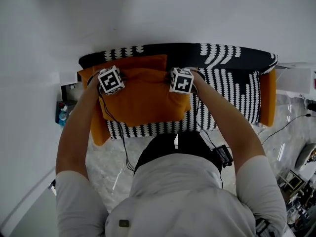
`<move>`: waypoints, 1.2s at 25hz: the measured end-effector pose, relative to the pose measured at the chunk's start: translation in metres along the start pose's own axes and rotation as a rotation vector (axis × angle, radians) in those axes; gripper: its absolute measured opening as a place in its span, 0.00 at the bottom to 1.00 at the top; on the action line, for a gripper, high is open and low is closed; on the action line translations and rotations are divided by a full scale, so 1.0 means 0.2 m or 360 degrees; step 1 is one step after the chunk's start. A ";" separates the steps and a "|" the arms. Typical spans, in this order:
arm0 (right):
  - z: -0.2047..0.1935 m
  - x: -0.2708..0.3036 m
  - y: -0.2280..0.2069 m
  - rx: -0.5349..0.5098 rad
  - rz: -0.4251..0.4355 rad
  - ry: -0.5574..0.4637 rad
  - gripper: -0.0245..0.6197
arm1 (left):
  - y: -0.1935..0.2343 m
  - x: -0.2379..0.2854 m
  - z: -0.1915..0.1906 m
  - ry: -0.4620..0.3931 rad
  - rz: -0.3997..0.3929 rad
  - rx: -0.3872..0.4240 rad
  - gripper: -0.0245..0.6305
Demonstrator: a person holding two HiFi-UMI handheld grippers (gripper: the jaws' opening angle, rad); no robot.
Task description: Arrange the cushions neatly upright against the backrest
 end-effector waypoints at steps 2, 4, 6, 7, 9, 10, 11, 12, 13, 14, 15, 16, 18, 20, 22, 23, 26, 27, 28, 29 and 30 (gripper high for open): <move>0.01 -0.05 0.05 -0.0012 -0.0007 -0.0010 0.11 | -0.07 -0.04 -0.01 -0.0018 0.0011 -0.0011 0.10; 0.04 -0.12 0.11 -0.0029 -0.0018 -0.0024 0.10 | -0.15 -0.09 -0.01 -0.0018 0.0037 -0.0012 0.10; 0.06 -0.18 0.18 -0.0065 -0.0033 -0.0039 0.10 | -0.25 -0.14 -0.02 -0.0014 0.0065 0.0004 0.10; 0.06 -0.21 0.22 -0.0087 -0.0041 -0.0043 0.10 | -0.30 -0.16 -0.03 -0.0016 0.0077 0.0013 0.10; 0.08 -0.27 0.28 -0.0121 -0.0063 -0.0045 0.10 | -0.38 -0.19 -0.03 -0.0022 0.0101 0.0020 0.09; 0.08 -0.30 0.31 -0.0129 -0.0079 -0.0045 0.10 | -0.42 -0.21 -0.03 -0.0027 0.0113 0.0014 0.09; 0.09 -0.34 0.33 -0.0131 -0.0101 -0.0047 0.10 | -0.45 -0.23 -0.04 -0.0038 0.0127 0.0001 0.09; 0.11 -0.38 0.35 -0.0130 -0.0128 -0.0051 0.10 | -0.48 -0.25 -0.04 -0.0055 0.0143 -0.0016 0.09; 0.11 -0.42 0.37 -0.0130 -0.0154 -0.0058 0.10 | -0.51 -0.28 -0.03 -0.0076 0.0159 -0.0032 0.09; 0.12 -0.47 0.40 -0.0134 -0.0177 -0.0064 0.10 | -0.54 -0.30 -0.02 -0.0100 0.0175 -0.0041 0.09; 0.12 -0.51 0.42 -0.0142 -0.0200 -0.0067 0.10 | -0.57 -0.32 -0.01 -0.0127 0.0190 -0.0039 0.09; 0.12 -0.56 0.43 -0.0154 -0.0223 -0.0067 0.10 | -0.60 -0.34 0.01 -0.0151 0.0201 -0.0028 0.08; 0.11 -0.63 0.45 -0.0170 -0.0271 -0.0064 0.10 | -0.64 -0.37 0.06 -0.0177 0.0215 -0.0006 0.08; 0.10 -0.71 0.45 -0.0167 -0.0328 -0.0060 0.10 | -0.66 -0.40 0.11 -0.0196 0.0240 0.0016 0.08; 0.07 -0.79 0.45 -0.0157 -0.0385 -0.0057 0.10 | -0.67 -0.44 0.18 -0.0211 0.0264 0.0062 0.08; 0.05 -0.83 0.45 -0.0148 -0.0411 -0.0057 0.10 | -0.67 -0.46 0.23 -0.0216 0.0269 0.0088 0.08; -0.05 -0.95 0.46 -0.0109 -0.0475 -0.0060 0.10 | -0.69 -0.48 0.38 -0.0211 0.0271 0.0156 0.08; -0.09 -0.98 0.47 -0.0092 -0.0494 -0.0061 0.10 | -0.70 -0.48 0.44 -0.0205 0.0280 0.0183 0.08; -0.14 -1.02 0.47 -0.0073 -0.0514 -0.0062 0.10 | -0.71 -0.48 0.50 -0.0200 0.0286 0.0211 0.08; -0.19 -1.06 0.48 -0.0053 -0.0535 -0.0062 0.10 | -0.73 -0.48 0.57 -0.0195 0.0292 0.0241 0.08; -0.25 -1.10 0.49 -0.0033 -0.0556 -0.0060 0.10 | -0.74 -0.48 0.65 -0.0188 0.0295 0.0269 0.08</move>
Point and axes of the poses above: the fingertips, and each gripper's own axes: x forward along the fingers, y to its left, z out of its top, the point moved 8 cm from there along -x, backward along the fingers, and after that the axes turned 9 degrees about -z, right-handed, at the moved point
